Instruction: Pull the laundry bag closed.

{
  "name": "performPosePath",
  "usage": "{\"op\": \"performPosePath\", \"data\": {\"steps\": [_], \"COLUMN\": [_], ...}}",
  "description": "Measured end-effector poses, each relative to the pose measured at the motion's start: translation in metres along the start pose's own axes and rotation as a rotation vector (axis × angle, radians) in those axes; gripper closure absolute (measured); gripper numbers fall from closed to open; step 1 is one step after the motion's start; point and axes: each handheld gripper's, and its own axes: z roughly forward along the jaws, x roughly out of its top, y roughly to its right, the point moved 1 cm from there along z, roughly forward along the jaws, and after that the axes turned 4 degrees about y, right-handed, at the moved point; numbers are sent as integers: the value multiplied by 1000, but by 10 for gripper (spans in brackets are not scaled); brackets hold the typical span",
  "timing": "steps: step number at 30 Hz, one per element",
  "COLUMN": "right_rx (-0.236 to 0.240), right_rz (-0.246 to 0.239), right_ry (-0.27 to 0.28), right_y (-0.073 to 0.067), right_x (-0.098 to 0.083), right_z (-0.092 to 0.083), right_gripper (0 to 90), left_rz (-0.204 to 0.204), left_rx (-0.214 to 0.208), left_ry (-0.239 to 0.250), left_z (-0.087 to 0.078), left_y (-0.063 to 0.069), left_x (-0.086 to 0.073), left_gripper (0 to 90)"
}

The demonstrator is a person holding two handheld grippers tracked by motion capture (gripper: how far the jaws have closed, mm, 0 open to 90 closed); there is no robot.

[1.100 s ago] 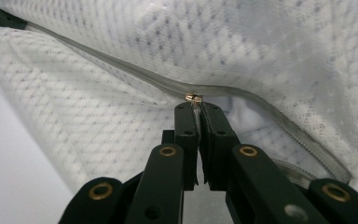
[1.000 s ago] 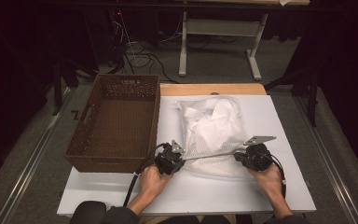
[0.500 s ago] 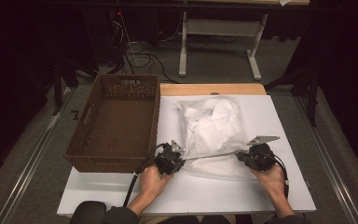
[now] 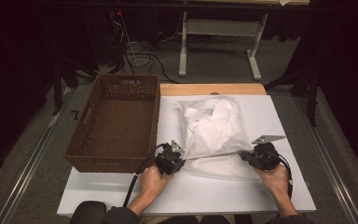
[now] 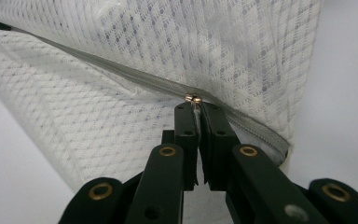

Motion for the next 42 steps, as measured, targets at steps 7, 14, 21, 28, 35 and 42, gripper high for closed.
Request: {"op": "performPosePath", "data": {"steps": [7, 14, 21, 28, 35, 42], "right_rx": [11, 1, 0, -19, -24, -20], "right_rz": [14, 29, 44, 61, 75, 93], "right_ry": [-1, 5, 15, 21, 25, 40], "right_y": [5, 10, 14, 20, 25, 31], "right_x": [-1, -3, -4, -6, -6, -8], "right_z": [1, -3, -6, -8, -8, -13], "right_gripper": [871, 871, 870, 870, 869, 872], "left_rz": [0, 3, 4, 0, 30, 43], "left_rx": [-7, -2, -4, -11, 6, 35], "left_ry": [-2, -2, -2, -10, -23, -44], "left_z": [0, 0, 0, 0, 0, -2], "left_y": [-1, 0, 0, -1, 2, 5], "left_x": [0, 0, 0, 1, 3, 5], "left_gripper": [866, 866, 866, 866, 868, 878]}}
